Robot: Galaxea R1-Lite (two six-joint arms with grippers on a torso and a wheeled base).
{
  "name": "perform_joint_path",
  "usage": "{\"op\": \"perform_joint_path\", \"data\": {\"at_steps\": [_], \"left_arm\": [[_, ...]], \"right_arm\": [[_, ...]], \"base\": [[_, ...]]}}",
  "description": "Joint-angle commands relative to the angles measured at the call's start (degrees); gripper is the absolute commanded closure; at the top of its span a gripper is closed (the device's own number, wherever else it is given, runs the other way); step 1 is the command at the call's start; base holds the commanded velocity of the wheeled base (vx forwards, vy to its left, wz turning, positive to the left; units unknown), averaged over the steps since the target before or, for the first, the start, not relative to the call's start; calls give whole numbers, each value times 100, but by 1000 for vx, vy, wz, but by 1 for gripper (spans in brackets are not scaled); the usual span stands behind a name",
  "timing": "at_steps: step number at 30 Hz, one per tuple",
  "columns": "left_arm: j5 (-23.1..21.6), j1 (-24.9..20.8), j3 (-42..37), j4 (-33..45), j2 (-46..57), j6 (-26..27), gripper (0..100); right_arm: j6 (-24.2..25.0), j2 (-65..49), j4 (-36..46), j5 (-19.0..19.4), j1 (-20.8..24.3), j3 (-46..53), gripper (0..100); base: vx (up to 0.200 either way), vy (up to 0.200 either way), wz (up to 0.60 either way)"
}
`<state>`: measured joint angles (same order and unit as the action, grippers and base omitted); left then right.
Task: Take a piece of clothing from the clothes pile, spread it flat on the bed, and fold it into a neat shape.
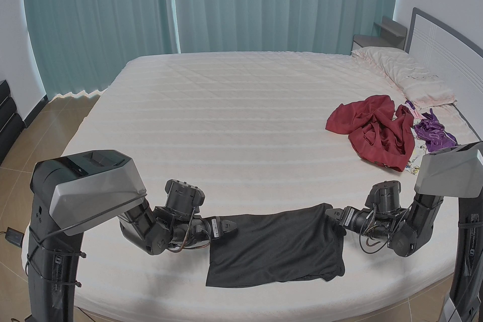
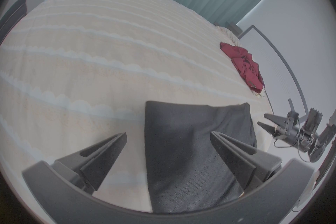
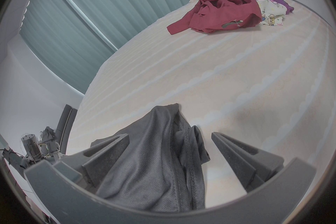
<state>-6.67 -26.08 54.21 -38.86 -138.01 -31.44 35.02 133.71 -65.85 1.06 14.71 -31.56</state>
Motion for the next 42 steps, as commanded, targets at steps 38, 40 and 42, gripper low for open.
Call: {"op": "perform_joint_path", "data": {"at_steps": [38, 40, 42], "left_arm": [[702, 322, 160, 19, -200, -29, 100], [702, 340, 160, 19, -209, -29, 100], [702, 384, 160, 19, -218, -38, 100]], "right_arm": [[-13, 94, -24, 17, 14, 98, 0], [-13, 103, -15, 17, 23, 106, 0], [-22, 103, -15, 17, 23, 106, 0]], "base": [[0, 0, 0], [0, 0, 0], [0, 0, 0]]}}
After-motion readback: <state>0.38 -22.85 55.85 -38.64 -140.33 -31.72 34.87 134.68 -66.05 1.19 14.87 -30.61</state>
